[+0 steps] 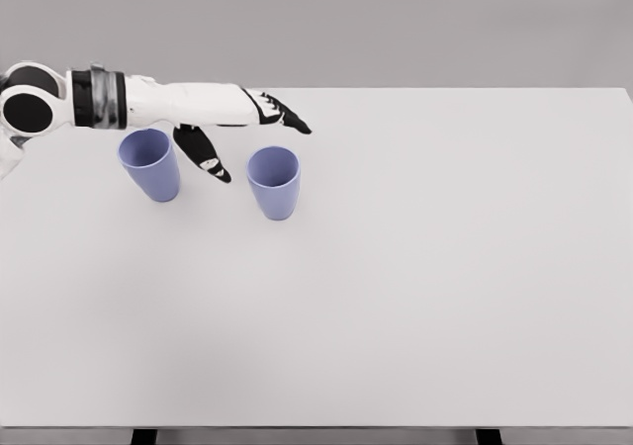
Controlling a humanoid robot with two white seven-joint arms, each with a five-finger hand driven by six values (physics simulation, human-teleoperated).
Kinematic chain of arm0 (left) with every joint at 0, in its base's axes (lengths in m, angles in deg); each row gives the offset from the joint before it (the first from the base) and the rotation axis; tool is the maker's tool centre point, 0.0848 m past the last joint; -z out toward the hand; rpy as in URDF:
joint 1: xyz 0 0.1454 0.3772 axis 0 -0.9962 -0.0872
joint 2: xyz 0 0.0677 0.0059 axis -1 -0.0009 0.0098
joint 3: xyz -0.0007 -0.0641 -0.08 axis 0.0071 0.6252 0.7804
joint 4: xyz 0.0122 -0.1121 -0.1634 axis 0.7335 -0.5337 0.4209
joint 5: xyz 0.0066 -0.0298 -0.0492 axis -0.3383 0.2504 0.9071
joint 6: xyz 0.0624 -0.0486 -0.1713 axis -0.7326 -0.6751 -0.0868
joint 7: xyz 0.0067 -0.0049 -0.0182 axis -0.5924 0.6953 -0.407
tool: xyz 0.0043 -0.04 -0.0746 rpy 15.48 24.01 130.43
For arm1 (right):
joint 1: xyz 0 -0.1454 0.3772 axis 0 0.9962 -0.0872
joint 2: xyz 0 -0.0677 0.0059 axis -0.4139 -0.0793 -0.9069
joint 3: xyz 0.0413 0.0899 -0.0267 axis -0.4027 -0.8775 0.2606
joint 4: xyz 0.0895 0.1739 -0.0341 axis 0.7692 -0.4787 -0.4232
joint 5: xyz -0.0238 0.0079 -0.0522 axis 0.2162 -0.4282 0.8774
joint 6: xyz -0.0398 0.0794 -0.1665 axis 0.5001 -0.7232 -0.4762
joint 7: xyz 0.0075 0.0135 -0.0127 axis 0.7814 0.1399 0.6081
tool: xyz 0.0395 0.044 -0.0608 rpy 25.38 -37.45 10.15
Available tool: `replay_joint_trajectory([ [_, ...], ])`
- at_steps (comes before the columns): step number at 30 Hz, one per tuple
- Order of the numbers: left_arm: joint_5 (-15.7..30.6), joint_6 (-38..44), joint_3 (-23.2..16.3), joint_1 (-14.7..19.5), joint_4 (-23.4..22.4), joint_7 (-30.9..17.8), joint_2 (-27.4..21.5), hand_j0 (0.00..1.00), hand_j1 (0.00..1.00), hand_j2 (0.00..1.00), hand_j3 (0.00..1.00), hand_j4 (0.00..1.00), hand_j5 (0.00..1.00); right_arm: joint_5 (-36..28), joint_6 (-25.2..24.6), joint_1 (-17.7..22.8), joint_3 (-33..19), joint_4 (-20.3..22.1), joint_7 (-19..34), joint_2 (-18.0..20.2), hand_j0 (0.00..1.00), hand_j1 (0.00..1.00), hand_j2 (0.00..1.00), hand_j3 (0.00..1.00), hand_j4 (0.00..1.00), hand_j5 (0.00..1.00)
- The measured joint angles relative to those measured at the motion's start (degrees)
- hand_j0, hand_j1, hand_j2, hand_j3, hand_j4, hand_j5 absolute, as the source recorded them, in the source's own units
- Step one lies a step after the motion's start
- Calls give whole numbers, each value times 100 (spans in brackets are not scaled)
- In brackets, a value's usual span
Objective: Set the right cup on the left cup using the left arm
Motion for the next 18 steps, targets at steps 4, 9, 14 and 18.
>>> replay_joint_trajectory([
  [4, -181, 2, -7, -79, -302, 195, 179, 100, 100, 100, 100, 100, 100, 0, 0, 0, 0, 0, 0, 0, 100, 100, 100, 100, 100, 100],
  [9, -257, 3, -12, -211, -455, 285, 275, 100, 100, 100, 100, 100, 100, 0, 0, 0, 0, 0, 0, 0, 100, 100, 100, 100, 100, 100],
  [14, -305, 4, -158, -194, -471, 318, 359, 100, 100, 100, 100, 100, 100, 0, 0, 0, 0, 0, 0, 0, 100, 100, 100, 100, 100, 100],
  [18, -313, 4, -258, -194, -480, 348, 396, 100, 100, 100, 100, 100, 100, 0, 0, 0, 0, 0, 0, 0, 100, 100, 100, 100, 100, 100],
])
